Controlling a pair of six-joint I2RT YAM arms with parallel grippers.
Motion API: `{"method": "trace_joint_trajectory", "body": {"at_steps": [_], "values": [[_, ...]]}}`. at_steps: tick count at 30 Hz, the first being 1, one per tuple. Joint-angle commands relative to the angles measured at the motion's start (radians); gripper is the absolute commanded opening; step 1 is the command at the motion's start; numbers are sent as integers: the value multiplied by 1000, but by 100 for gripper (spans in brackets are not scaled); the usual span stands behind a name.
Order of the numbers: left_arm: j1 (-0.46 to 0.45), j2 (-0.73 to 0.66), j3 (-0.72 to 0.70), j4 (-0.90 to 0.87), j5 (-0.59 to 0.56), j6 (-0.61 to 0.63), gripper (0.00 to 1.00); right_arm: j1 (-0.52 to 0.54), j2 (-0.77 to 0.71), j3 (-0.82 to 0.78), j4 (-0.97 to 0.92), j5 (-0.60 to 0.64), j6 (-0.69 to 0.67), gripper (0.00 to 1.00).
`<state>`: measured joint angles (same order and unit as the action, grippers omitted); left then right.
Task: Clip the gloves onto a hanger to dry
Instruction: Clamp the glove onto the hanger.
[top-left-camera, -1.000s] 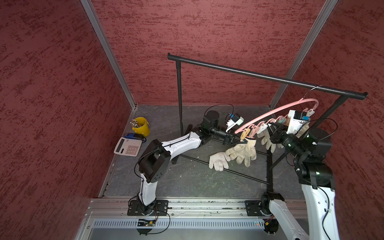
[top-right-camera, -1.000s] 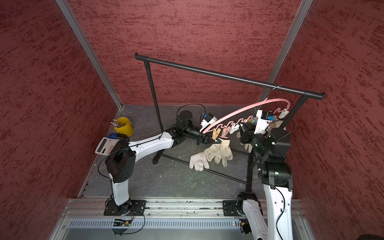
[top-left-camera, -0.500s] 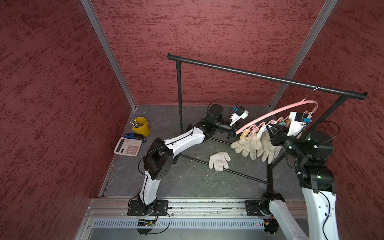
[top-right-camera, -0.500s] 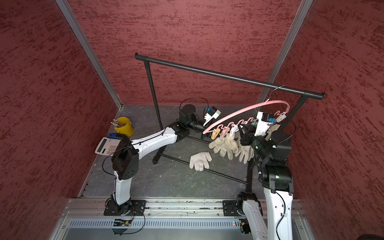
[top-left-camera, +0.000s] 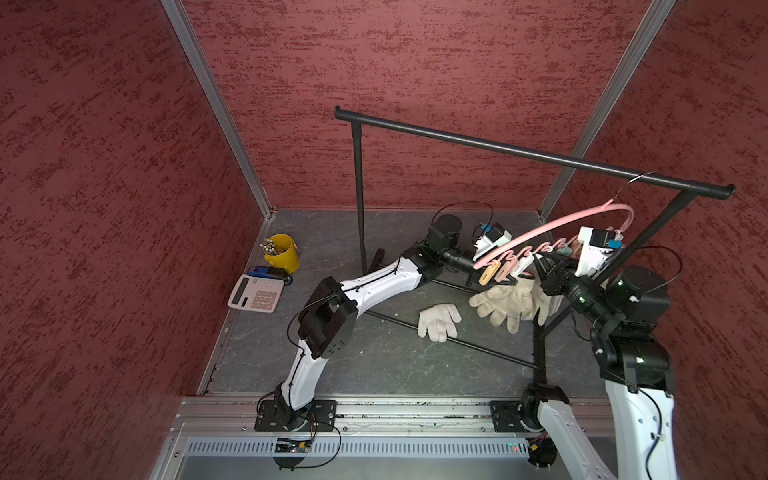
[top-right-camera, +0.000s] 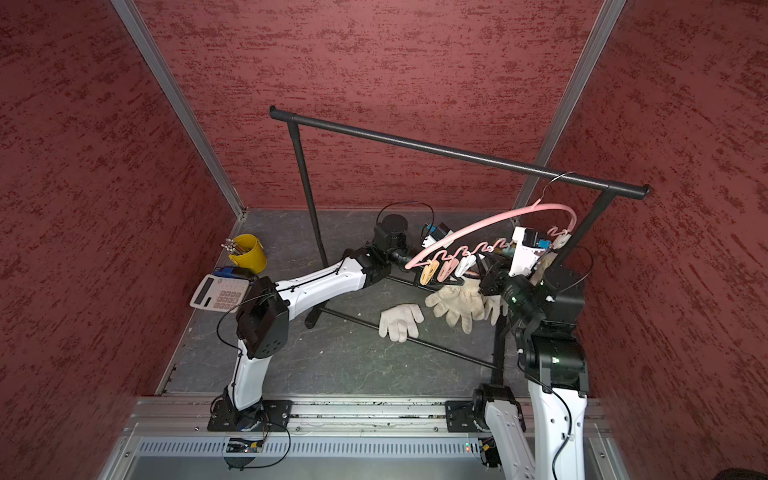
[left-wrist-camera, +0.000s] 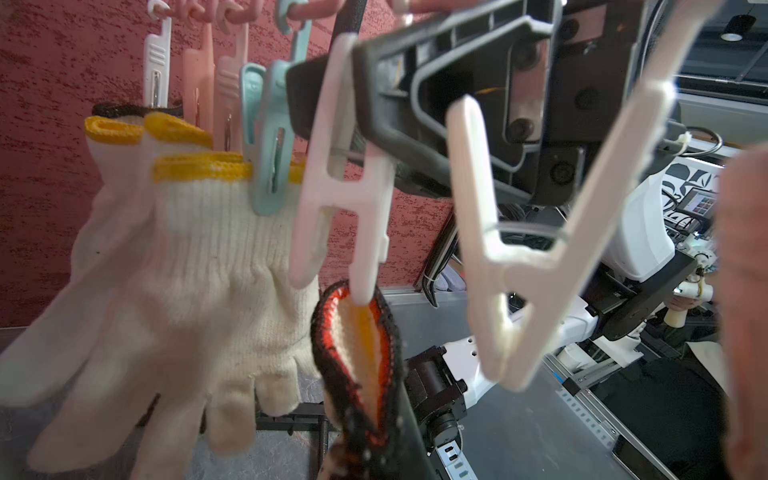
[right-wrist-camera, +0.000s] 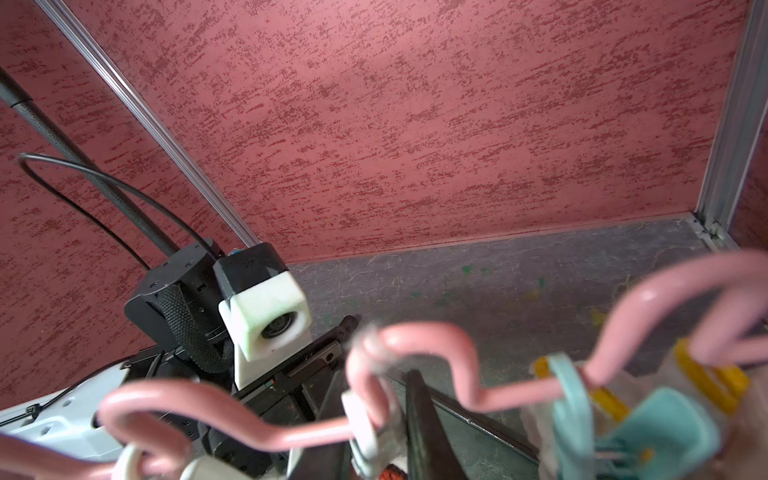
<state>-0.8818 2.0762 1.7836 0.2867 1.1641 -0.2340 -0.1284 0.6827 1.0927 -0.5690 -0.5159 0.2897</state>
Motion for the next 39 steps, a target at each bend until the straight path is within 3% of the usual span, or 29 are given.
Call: {"method": "trace_joint_trajectory", "body": {"at_steps": [1,16,28,39], "values": [[4,18,51,3,-9,10,0,-4,-7,-21,14,-36,14,0],[7,32,77,7,-34,8,0,-4,-35,-68,-6,-65,26,0],[14,12,76,-68,-215,90,0,-4,-38,-78,-25,-79,26,0],[0,-41,41,-69,-164,96,0,-4,-33,-67,-32,-36,-1,0]]}}
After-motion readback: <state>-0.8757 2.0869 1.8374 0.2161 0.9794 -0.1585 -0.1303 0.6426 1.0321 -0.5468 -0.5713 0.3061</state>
